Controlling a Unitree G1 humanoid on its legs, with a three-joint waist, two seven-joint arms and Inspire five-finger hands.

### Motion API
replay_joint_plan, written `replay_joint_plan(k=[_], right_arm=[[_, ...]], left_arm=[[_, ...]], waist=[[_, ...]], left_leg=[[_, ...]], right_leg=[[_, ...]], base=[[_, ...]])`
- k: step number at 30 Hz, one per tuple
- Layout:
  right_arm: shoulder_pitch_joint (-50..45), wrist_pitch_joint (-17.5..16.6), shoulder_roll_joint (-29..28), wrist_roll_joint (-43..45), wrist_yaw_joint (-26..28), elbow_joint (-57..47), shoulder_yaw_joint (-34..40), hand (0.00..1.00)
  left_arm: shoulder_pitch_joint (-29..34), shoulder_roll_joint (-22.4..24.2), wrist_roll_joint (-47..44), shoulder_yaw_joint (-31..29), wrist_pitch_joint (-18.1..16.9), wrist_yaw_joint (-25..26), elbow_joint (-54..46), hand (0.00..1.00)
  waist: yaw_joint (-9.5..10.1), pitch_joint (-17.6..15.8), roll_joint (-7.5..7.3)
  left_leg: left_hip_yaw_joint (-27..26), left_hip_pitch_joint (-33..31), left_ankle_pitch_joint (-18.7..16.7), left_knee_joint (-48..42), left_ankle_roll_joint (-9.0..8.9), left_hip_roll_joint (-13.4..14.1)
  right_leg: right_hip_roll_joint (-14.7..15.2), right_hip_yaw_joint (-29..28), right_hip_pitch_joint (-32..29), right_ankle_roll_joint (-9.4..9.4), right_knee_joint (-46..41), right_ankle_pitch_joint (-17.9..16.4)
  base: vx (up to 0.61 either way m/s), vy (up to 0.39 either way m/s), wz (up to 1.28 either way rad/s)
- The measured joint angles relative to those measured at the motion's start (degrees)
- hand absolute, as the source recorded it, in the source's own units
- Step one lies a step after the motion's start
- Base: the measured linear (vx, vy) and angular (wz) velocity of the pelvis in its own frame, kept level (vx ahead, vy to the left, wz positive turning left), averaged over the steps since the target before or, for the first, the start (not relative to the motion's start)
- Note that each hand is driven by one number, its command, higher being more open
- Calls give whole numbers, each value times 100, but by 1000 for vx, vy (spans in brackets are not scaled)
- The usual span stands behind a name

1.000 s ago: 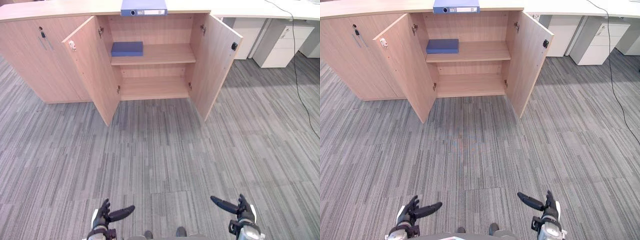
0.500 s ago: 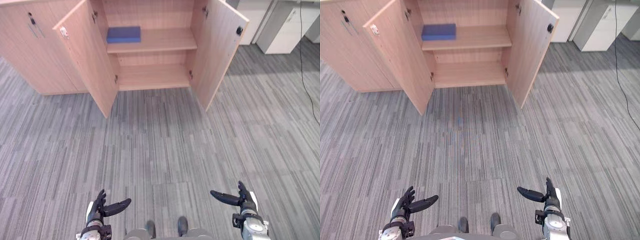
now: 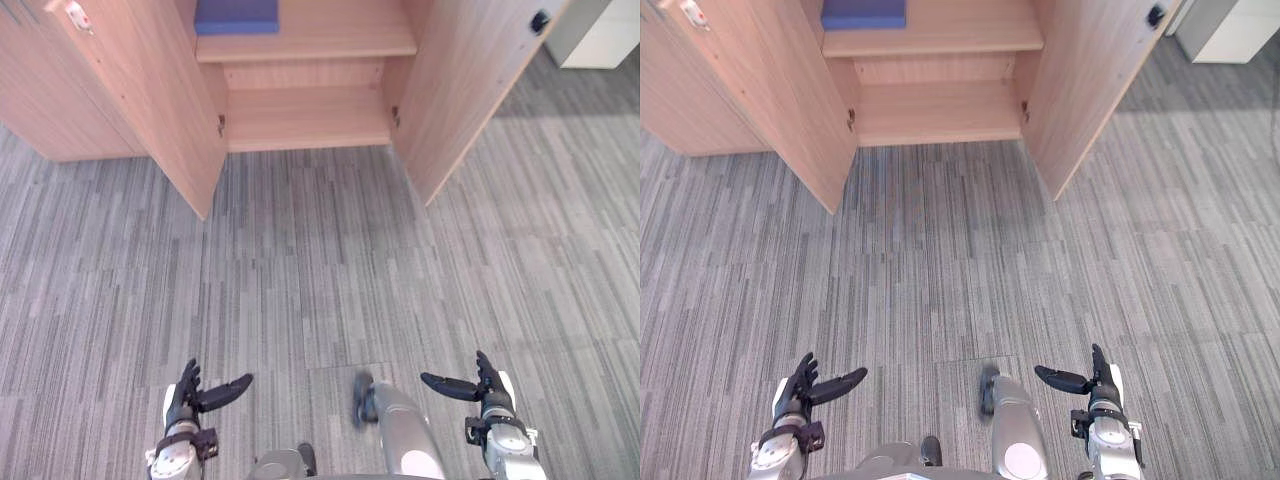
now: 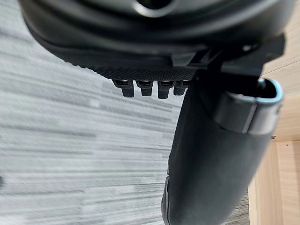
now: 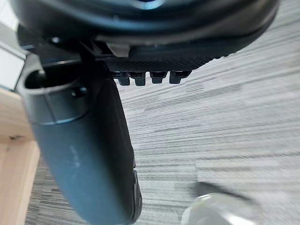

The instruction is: Walk over to the cabinet, pick up the folder, carry it to the office cabinet, place the folder inside the office cabinet, then close the office cabinet door

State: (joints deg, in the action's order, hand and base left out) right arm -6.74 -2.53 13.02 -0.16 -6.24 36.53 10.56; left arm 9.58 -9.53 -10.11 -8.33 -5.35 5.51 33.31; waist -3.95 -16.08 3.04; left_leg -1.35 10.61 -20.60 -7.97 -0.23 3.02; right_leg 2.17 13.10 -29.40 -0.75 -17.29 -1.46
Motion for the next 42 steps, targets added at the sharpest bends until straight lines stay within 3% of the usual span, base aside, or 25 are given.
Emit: replay_joint_plan(k=[1, 3, 5, 8, 12, 14, 15, 16, 17, 19, 20, 21, 22, 23, 24, 26, 28, 30, 31, 32, 34, 35, 38, 40, 42], right_arm=[[-78, 7, 40, -2, -29, -82, 8, 100], [40, 21, -21, -5, -39, -220, -3, 100], [55, 15, -33, -4, -51, -281, -211, 100], [69, -37, -238, 4, -60, -546, -382, 100], [283, -120, -278, 26, -76, -700, -418, 100], [424, -117, -249, 45, -113, -462, -408, 100], [520, -109, -251, 45, -156, -202, -361, 100], [587, -80, -249, 35, -177, -11, -363, 100], [615, -34, -259, 20, -180, 145, -361, 100], [601, 0, -301, 4, -172, 251, -310, 100], [589, 4, -349, 1, -170, 299, -310, 100], [570, 3, -385, -5, -170, 301, -311, 100], [569, 1, -420, -10, -168, 301, -341, 100], [570, 4, -420, -14, -166, 306, -408, 100], [569, 7, -420, -15, -163, 305, -452, 100], [578, 7, -428, -41, -128, 320, -620, 100], [569, 6, -427, -121, -100, 328, -640, 100], [446, 3, -413, -127, -107, 329, -633, 100], [281, 3, -410, -130, -112, 350, -623, 100], [432, 88, -227, -138, -118, 594, -567, 100], [359, 124, -238, -135, -124, 548, -426, 100], [245, 130, -268, -129, -133, 425, -374, 100], [-45, 127, -406, -100, -152, 54, -376, 100], [-26, 96, -460, -67, -170, -138, -341, 100], [89, 96, -486, 51, -196, -135, -126, 100]], left_arm=[[-18, 94, 7, 3, -1, 6, 63, 100], [-73, 120, 18, 65, 4, -43, 85, 100], [-24, 243, 38, 102, 2, -118, 76, 100], [-62, 233, 64, 119, -4, -175, 43, 100], [-59, 218, 92, 160, -2, -178, -12, 100], [-25, 195, 130, 160, 3, -176, 31, 100], [19, 186, 130, 146, 10, -166, 87, 100], [14, 169, 129, 122, 37, -144, 143, 100], [-95, 147, 129, 79, 54, -122, 217, 100], [-107, 203, 131, -30, 57, -98, 213, 100], [-38, 182, 131, -39, 58, -72, 214, 100], [11, 153, 129, -36, 57, -66, 209, 100], [11, 87, 127, -35, 58, -50, 215, 100], [-25, 37, 127, -30, 50, -49, 211, 100], [-27, 25, 123, -32, 37, -41, 209, 100], [-54, -67, 103, -36, 20, -30, 242, 100], [-116, -81, 104, -44, 18, -36, 324, 100], [-98, -117, 105, -47, 18, -48, 375, 100], [-25, -155, 108, -39, 24, -55, 415, 100], [-177, 70, 109, -46, 69, -31, 684, 100], [-214, 193, 118, -29, 64, -62, 673, 100], [-228, 296, 118, -30, 67, -63, 606, 100], [-59, 400, 117, -21, 71, -67, 304, 100], [-50, 398, 117, -17, 72, -69, 175, 100], [-57, 400, 112, -23, 79, -60, 21, 100]], waist=[[-51, -20, 65], [-89, -68, 42], [-65, -133, 55], [233, -219, -72], [473, -252, -165], [594, -252, -197], [701, -237, -204], [727, -219, -261], [649, -168, -395], [619, -171, -426], [597, -175, -469], [537, -166, -477], [442, -164, -483], [402, -164, -487], [387, -161, -481], [300, -169, -433], [283, -184, -398], [208, -95, -540], [150, 25, -743], [173, 52, -367], [126, 78, -314], [131, 63, -252], [257, 69, -212], [332, 90, -237], [440, 123, -176]], left_leg=[[44, 191, -135, -187, -242, 130], [-95, -117, 251, -1184, -830, 210], [-378, -1161, 1452, -4093, -779, 651], [-853, -2345, 910, -5777, -242, 1065], [-1339, -3531, 677, -3510, -124, 799], [-1032, -3597, 1233, -1477, -327, 423], [-854, -3538, 2031, -805, -419, 302], [-835, -3446, 2491, -798, -34, 165], [-871, -3461, 2313, -1001, 274, 11], [-984, -3294, 1711, -1601, 372, -23], [-1069, -2943, 1474, -1635, 390, -64], [-1074, -2583, 1276, -1555, 408, -112], [-1066, -2101, 1055, -1350, 430, -154], [-1104, -1674, 998, -1113, 423, -177], [-1119, -1435, 999, -938, 423, -173], [-1138, -730, 993, -486, 405, 14], [-1147, -481, 990, -431, 398, 184], [-1077, -220, 854, -411, 3, 213], [-890, -19, 587, -454, -368, 106], [-783, 39, 501, -549, -446, 422], [-623, -149, 598, -1257, -555, 555], [-603, -538, 796, -2392, -644, 791], [-704, -1378, 684, -4204, -756, 1282], [-942, -1899, 498, -3916, -616, 1232], [-1022, -1969, 575, -2344, -570, 1068]], right_leg=[[12, 31, 14, 278, -424, 461], [71, 134, 71, 382, -1018, -148], [-62, 212, 1086, 439, -687, -576], [-249, 113, 2231, 572, -37, -728], [-180, -194, 3289, 333, 923, -925], [-51, -416, 3636, 174, 1154, -1072], [7, -642, 3875, 74, 1306, -1178], [89, -761, 3991, 33, 1327, -1208], [357, -820, 3941, -38, 1139, -1177], [505, -1135, 3792, -206, 121, -1081], [577, -1215, 3608, -450, -747, -932], [680, -1224, 3278, -941, -1806, -531], [816, -1213, 2678, -995, -3272, -444], [954, -1050, 2140, -610, -4204, -683], [1009, -909, 1905, -436, -4394, -802], [960, -307, 1325, -196, -3666, -1209], [718, -160, 1059, -245, -2333, -1243], [426, -232, 1094, -247, 57, -333], [468, -518, 1105, 70, 610, 1179], [250, -421, 918, 142, -13, 799], [278, -334, 980, 155, -459, 68], [244, -194, 1217, 200, -560, -213], [74, -27, 1881, 355, -385, -496], [72, -35, 2196, 379, -97, -536], [82, -82, 2416, 287, 91, -494]], base=[[677, -198, 36], [805, -264, 28], [731, -244, 27], [609, -150, -13], [537, -5, -30], [661, 146, -59], [529, 177, -74], [663, 231, -44], [799, 305, -8], [723, 278, -14], [501, 175, -37], [482, 154, -29], [656, 141, -15], [501, 62, -12], [581, 32, -13], [469, -53, -2], [470, -172, 14], [560, -259, 39], [589, -276, 27], [488, -236, 28], [373, -206, 32], [492, -303, 49], [357, -188, 20], [272, -79, -9], [281, 19, -14]])
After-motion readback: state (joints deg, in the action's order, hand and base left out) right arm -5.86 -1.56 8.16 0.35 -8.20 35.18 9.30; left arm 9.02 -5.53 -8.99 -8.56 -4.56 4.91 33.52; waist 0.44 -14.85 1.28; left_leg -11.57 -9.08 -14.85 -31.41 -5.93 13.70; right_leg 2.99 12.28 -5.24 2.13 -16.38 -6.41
